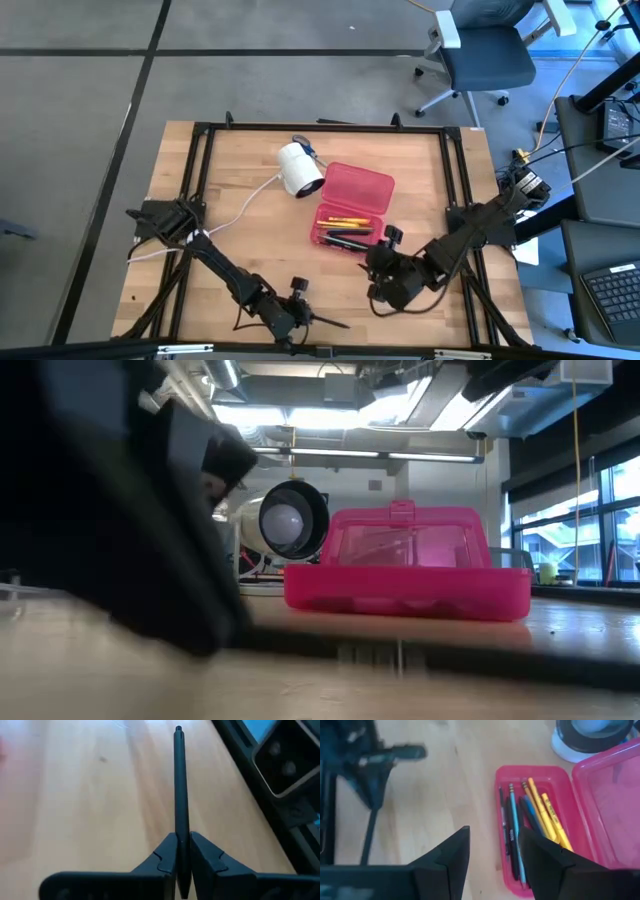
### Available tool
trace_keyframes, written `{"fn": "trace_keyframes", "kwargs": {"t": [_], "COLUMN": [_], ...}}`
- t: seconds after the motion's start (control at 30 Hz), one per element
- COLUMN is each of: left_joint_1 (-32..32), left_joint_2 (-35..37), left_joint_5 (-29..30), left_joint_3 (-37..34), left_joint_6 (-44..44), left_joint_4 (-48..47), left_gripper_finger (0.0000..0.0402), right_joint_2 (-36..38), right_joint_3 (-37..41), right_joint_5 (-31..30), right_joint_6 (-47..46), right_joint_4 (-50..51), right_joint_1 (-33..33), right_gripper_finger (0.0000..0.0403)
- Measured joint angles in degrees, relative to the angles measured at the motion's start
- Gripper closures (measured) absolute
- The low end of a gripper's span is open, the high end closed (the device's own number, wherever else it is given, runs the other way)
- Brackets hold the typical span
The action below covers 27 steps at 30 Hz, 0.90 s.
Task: Pick & place school supplies into a supply box
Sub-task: Put the black pen into the pink supply box
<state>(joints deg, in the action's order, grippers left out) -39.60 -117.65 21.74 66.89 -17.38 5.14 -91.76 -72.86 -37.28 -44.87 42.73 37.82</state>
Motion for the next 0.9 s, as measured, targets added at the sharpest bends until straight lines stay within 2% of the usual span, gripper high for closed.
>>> {"fn": "trace_keyframes", "kwargs": {"t": [0.2, 0.5, 0.7, 0.9], "left_joint_1": [1.7, 8.3, 16.0, 23.6], "left_joint_2": [3.1, 9.5, 10.9, 10.9], "left_joint_5": [1.1, 1.8, 1.7, 0.9], "left_joint_3": [0.0, 0.1, 0.1, 0.2], "left_joint_6": [0.1, 11.0, 18.6, 20.2], "left_joint_4": [-3.5, -6.6, -8.1, -13.3], "left_gripper_finger": [0.0380, 0.0380, 0.0380, 0.0380], "right_joint_2": [0.3, 0.3, 0.3, 0.3], "right_joint_3": [0.0, 0.0, 0.0, 0.0], "right_joint_5": [-1.8, -6.6, -6.8, -6.7], "right_joint_6": [-5.2, -23.3, -28.3, -28.8], "right_joint_4": [6.6, 23.8, 26.1, 26.1], "right_joint_1": [2.9, 8.2, 10.8, 11.9], "right_gripper_finger": [0.0231, 0.0231, 0.0231, 0.0231]}}
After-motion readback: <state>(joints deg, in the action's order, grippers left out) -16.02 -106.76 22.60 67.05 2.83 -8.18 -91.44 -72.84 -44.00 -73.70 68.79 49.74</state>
